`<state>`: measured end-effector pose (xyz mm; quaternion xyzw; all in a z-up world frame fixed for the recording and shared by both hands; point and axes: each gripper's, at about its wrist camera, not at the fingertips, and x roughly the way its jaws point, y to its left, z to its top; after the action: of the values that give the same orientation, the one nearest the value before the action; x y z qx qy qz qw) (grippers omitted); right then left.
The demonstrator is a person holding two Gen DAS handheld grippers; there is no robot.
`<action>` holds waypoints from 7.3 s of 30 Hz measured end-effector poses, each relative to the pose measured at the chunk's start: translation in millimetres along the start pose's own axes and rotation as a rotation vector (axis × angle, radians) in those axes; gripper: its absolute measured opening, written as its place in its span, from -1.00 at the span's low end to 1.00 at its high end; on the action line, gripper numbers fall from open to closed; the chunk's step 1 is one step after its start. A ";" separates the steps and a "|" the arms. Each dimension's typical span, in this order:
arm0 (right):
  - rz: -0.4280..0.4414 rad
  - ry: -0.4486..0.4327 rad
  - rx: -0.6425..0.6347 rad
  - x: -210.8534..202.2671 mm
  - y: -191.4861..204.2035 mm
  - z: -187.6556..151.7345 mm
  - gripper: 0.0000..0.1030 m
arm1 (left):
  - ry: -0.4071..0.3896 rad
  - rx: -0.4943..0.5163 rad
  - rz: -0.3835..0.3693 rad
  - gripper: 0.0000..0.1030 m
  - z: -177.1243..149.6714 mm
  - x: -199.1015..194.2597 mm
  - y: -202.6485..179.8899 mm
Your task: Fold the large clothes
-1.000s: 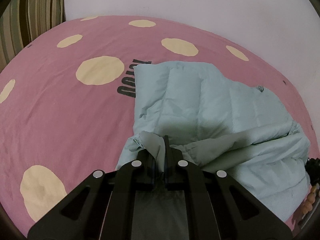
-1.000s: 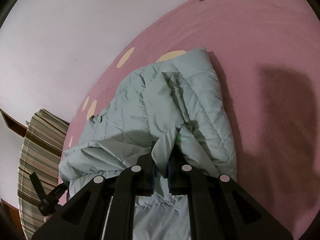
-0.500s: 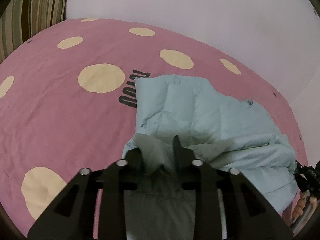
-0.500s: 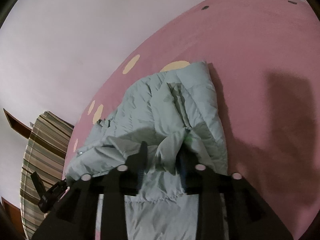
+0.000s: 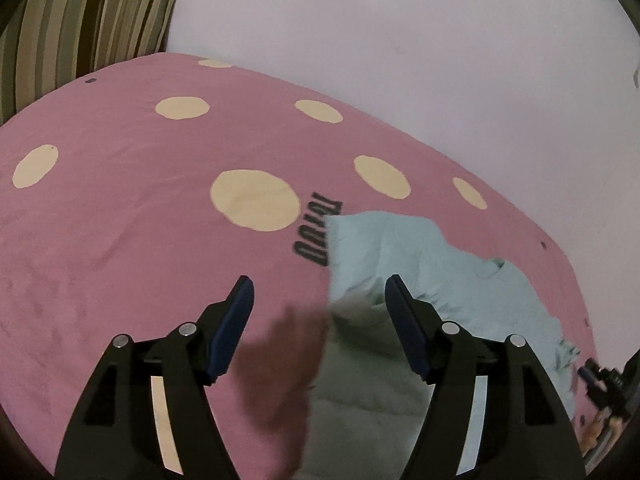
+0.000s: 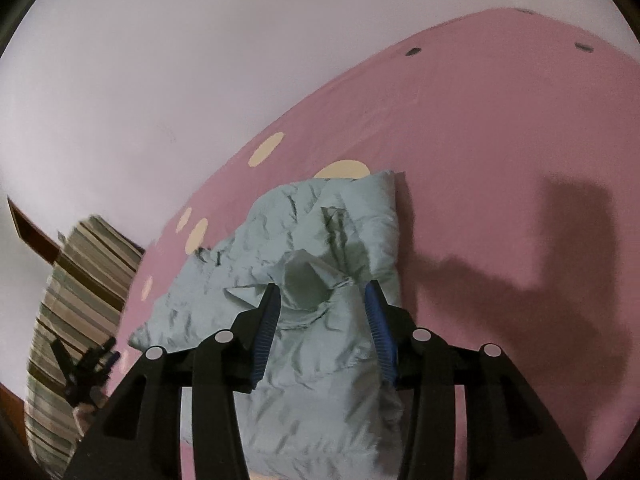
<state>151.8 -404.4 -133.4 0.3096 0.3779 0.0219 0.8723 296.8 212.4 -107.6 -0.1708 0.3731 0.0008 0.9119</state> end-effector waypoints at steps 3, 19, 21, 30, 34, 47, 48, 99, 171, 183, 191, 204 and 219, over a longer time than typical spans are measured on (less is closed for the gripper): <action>-0.017 0.023 -0.076 4.2 4.2 0.8 -0.14 | 0.006 0.048 -0.008 0.31 -8.3 -0.3 5.9; -0.067 0.114 -0.304 54.7 25.7 18.9 0.10 | 0.109 0.309 -0.071 0.32 -10.8 46.7 -28.2; -0.072 0.116 -0.306 58.3 25.3 19.9 0.09 | 0.118 0.313 -0.081 0.31 -9.8 52.7 -32.2; -0.093 0.120 -0.363 67.4 30.5 14.9 -0.76 | 0.163 0.402 -0.074 -0.83 -15.3 71.3 -51.8; -0.097 0.086 -0.376 55.4 33.6 13.0 -0.87 | 0.129 0.413 -0.057 -0.95 -16.5 60.0 -56.2; -0.081 -0.105 -0.422 -9.7 69.3 37.7 -0.90 | -0.089 0.402 -0.042 -0.97 27.0 -3.5 -85.7; -0.088 -0.118 -0.424 -9.9 72.7 44.6 -0.90 | -0.102 0.406 -0.034 -0.97 34.9 -2.5 -91.2; -0.171 0.067 -0.372 179.3 147.6 49.6 -0.32 | 0.091 0.317 0.047 -0.12 -4.4 142.2 -201.4; -0.324 0.025 -0.017 42.9 8.8 -39.1 0.53 | 0.128 -0.179 0.062 0.36 -78.8 40.2 -30.8; -0.229 0.013 -0.007 39.4 17.1 -45.8 -0.61 | 0.097 -0.102 0.044 -0.71 -80.8 35.6 -54.1; -0.187 0.008 -0.021 6.4 28.5 -56.8 -0.69 | 0.080 -0.079 0.044 -0.75 -88.0 -1.4 -50.9; -0.150 0.053 -0.008 -20.2 29.8 -83.7 -0.69 | 0.112 -0.051 0.066 -0.75 -145.7 -77.8 -25.7; -0.141 0.072 -0.002 -22.6 27.1 -88.2 -0.69 | 0.116 -0.037 0.080 -0.75 -184.3 -119.5 -17.2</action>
<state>81.7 -342.5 -149.8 0.2803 0.4296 -0.0280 0.8580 87.5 153.7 -143.1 -0.1722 0.4319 0.0344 0.8846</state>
